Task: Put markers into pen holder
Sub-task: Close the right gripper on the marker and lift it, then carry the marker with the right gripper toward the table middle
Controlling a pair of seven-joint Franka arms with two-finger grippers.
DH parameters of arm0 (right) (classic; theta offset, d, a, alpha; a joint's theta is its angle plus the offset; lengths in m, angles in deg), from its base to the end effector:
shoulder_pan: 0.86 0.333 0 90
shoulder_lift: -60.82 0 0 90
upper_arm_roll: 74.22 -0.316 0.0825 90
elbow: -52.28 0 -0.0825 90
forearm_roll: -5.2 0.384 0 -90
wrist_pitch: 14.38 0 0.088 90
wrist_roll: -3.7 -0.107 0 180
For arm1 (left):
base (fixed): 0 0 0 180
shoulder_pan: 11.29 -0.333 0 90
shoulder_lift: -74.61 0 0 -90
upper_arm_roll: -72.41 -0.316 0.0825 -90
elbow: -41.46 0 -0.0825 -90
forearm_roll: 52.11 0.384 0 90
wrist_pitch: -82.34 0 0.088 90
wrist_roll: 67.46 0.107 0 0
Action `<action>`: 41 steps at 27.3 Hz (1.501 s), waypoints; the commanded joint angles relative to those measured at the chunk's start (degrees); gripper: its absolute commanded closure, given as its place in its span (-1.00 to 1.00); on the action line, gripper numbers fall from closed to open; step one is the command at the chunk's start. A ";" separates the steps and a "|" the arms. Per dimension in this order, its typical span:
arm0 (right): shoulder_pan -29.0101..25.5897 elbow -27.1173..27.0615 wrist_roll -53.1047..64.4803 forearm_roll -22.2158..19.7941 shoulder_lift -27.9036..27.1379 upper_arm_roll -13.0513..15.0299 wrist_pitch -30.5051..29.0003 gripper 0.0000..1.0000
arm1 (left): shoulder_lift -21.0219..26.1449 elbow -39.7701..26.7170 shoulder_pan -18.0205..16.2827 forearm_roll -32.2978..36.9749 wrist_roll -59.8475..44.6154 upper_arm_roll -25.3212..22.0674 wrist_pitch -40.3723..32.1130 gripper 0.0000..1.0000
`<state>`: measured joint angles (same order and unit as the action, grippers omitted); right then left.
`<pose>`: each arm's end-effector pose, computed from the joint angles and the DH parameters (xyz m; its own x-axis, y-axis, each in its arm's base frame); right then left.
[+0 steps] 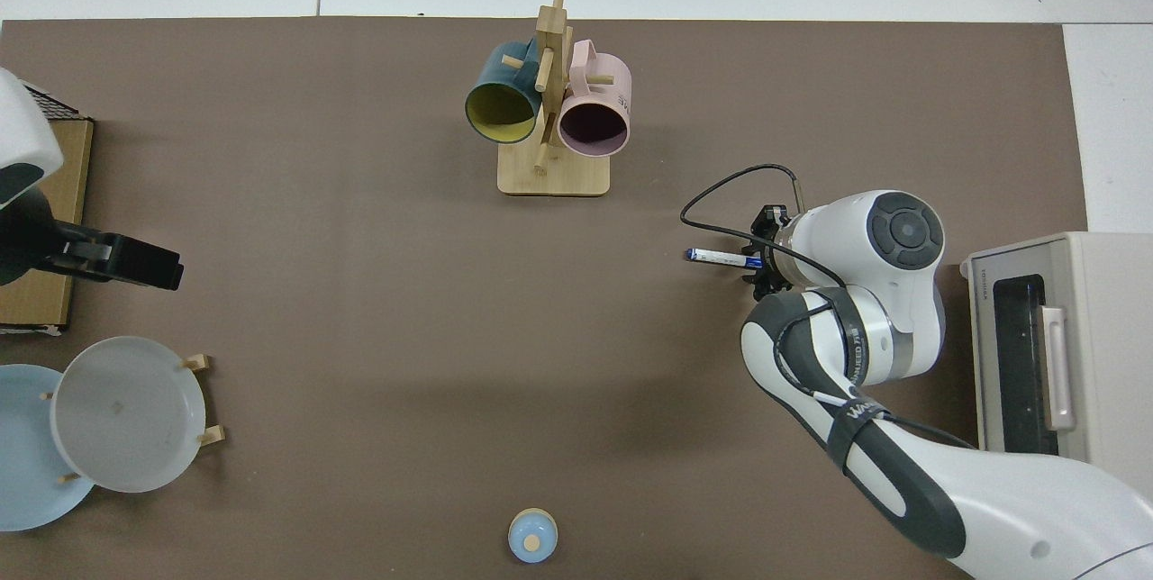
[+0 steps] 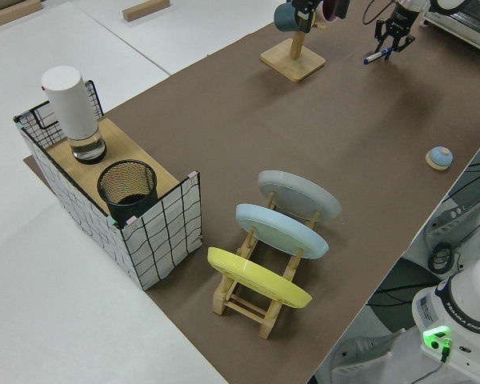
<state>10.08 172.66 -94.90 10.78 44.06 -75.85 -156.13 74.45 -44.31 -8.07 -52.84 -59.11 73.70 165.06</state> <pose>0.5741 0.1274 0.2869 -0.0035 -0.9964 -0.0850 -0.9978 0.0091 -0.0653 0.5389 -0.0440 0.6496 0.9734 -0.2240 -0.0480 -0.2233 -0.9745 0.0198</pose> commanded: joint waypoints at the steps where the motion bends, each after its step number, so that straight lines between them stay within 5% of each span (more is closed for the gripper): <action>1: -0.13 -0.14 -0.63 0.57 -0.21 -0.13 -0.63 1.00 | -0.72 -0.18 -0.40 -0.85 0.53 0.20 -0.80 -1.00; 16: -0.39 -0.49 -0.54 0.57 0.85 -0.22 1.74 1.00 | -0.72 -0.10 -0.32 -1.11 -0.09 0.20 -0.80 -1.00; 33: -0.92 -7.87 -0.10 0.65 14.73 -0.13 28.98 1.00 | -1.51 -0.10 -0.32 -1.11 -0.26 0.20 -1.06 -1.00; 41: -0.13 -11.03 0.08 3.38 21.76 -0.75 37.15 1.00 | -1.51 -0.18 -0.31 -1.20 0.09 0.20 -0.98 -1.00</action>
<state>10.02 163.22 -94.90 12.42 62.00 -75.73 -123.66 73.62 -44.31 -8.07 -53.26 -59.15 73.75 164.88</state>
